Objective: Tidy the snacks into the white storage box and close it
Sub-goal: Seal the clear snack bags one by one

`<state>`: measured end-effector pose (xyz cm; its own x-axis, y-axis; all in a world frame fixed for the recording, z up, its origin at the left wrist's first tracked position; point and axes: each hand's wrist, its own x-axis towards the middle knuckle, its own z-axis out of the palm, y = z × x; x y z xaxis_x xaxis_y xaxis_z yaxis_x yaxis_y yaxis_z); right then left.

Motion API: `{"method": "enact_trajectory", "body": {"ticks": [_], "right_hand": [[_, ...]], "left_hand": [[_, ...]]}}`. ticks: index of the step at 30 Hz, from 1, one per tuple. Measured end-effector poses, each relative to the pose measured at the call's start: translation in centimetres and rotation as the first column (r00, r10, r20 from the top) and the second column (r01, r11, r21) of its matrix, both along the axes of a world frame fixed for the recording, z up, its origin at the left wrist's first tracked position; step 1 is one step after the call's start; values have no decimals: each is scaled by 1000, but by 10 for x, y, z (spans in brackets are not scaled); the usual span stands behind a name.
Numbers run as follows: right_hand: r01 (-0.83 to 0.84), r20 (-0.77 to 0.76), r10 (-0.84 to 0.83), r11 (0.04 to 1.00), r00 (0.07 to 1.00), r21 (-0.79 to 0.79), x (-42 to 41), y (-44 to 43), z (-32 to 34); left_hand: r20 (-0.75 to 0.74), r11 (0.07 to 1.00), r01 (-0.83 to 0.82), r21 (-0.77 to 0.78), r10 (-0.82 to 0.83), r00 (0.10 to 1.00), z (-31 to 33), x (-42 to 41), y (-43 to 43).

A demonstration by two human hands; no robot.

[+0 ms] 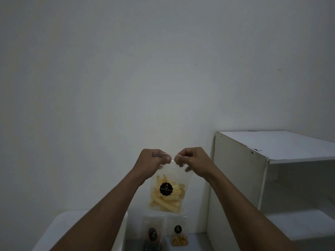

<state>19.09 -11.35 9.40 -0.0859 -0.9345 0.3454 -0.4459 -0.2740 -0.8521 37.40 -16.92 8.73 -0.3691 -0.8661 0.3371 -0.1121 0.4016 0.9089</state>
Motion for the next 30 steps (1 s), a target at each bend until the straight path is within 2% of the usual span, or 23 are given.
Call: {"method": "enact_trajectory", "body": {"ticks": [4, 12, 16, 18, 21, 24, 27, 30], "right_hand": [[1, 47, -1, 1000, 999, 7, -1, 0, -1], [7, -21, -7, 1000, 1000, -15, 2, -1, 0], [6, -34, -7, 1000, 999, -19, 3, -2, -5], [-19, 18, 19, 1000, 1000, 3, 2, 0, -6], [-79, 120, 73, 996, 990, 50, -8, 4, -6], [-32, 74, 31, 999, 997, 14, -15, 5, -12], [22, 17, -22, 1000, 1000, -11, -12, 4, -20], [12, 74, -12, 1000, 997, 0, -10, 4, -27]], "left_hand": [[-8, 996, 50, 71, -50, 999, 3, 3, -1], [-53, 985, 109, 130, -103, 993, -4, 2, 0], [-45, 998, 44, 42, -42, 998, -4, 4, 0], [-40, 1000, 9, 6, -9, 999, -5, 7, -2], [-70, 998, 3, 64, 2, 998, -6, 14, -6], [-77, 986, 54, 160, -42, 996, -10, 17, -8], [-99, 990, 0, 140, 14, 995, -18, 12, -9], [-71, 993, -80, 90, 86, 994, -24, 12, -13]]}}
